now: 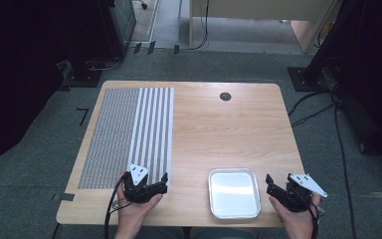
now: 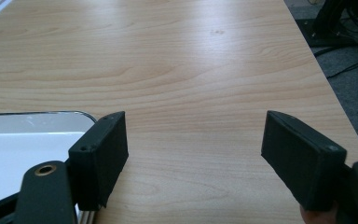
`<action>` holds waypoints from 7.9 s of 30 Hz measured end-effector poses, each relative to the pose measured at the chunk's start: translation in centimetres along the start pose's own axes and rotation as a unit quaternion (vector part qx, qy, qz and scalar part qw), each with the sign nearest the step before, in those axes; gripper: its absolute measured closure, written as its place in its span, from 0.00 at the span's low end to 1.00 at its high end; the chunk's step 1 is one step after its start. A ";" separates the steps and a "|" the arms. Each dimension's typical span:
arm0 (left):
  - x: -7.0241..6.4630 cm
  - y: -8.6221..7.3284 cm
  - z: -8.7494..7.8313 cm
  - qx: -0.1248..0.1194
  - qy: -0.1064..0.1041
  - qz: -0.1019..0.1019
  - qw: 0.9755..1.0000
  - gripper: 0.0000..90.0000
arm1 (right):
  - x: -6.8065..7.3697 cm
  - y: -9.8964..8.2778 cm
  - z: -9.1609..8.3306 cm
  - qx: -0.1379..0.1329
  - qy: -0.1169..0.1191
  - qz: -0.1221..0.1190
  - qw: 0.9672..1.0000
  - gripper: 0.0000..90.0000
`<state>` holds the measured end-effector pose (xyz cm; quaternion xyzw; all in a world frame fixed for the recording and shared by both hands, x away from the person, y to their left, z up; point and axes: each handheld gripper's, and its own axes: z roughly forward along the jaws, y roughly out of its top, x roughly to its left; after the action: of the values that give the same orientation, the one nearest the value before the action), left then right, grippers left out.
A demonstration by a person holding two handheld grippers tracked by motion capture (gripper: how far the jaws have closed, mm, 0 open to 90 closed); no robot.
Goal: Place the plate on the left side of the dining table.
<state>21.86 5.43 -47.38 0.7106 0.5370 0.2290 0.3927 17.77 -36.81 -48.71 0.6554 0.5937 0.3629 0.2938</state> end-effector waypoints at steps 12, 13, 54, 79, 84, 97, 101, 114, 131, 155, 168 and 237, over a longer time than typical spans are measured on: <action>-4.8 -0.6 1.3 0.020 -0.021 0.033 0.999 0.15 | 0.9 0.1 -0.5 -0.007 0.008 0.002 1.000 0.28; -5.1 -0.6 1.4 0.020 -0.024 0.034 0.999 0.15 | 0.9 0.1 -0.5 -0.007 0.009 0.000 1.000 0.28; -14.2 -1.7 2.7 0.027 -0.131 0.052 0.990 0.65 | 2.5 -1.4 -0.5 0.014 0.117 0.019 0.993 0.88; -14.5 -2.3 4.4 0.036 -0.084 0.077 0.993 0.82 | 1.6 -1.6 0.2 0.074 0.149 0.082 0.983 0.99; -14.7 -2.2 4.8 0.036 -0.079 0.079 0.993 0.82 | 1.5 -1.6 0.2 0.079 0.146 0.086 0.982 0.99; -14.6 -2.2 4.9 0.033 -0.082 0.081 0.993 0.77 | 1.3 -1.1 -0.8 0.063 0.150 0.120 0.979 1.00; -14.5 -1.9 4.5 0.026 -0.088 0.074 0.993 0.72 | 0.9 -0.8 -1.2 0.056 0.150 0.128 0.979 1.00; -15.2 -1.2 3.4 0.014 -0.103 0.078 0.992 0.75 | 0.6 -0.6 -1.9 0.040 0.116 0.094 0.988 0.94; -16.0 -2.0 4.0 0.041 -0.115 0.083 0.989 0.75 | 2.0 -1.4 -1.0 0.071 0.086 0.090 0.990 0.98; -15.2 -0.7 3.2 0.025 -0.126 0.062 0.990 0.77 | 2.3 -1.0 -1.4 0.059 0.091 0.168 0.980 0.99; -12.8 0.7 2.1 0.008 -0.123 0.045 0.991 0.79 | 4.7 0.8 -1.0 0.051 0.101 0.157 0.981 1.00; 10.3 5.3 2.3 -0.002 0.000 -0.053 0.999 0.85 | 28.0 6.4 9.8 0.089 0.149 0.095 0.980 1.00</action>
<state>29.95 13.86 -45.40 0.6804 0.5732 0.2089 0.4061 30.33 -9.41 -45.51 0.6712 0.5956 0.4282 0.1065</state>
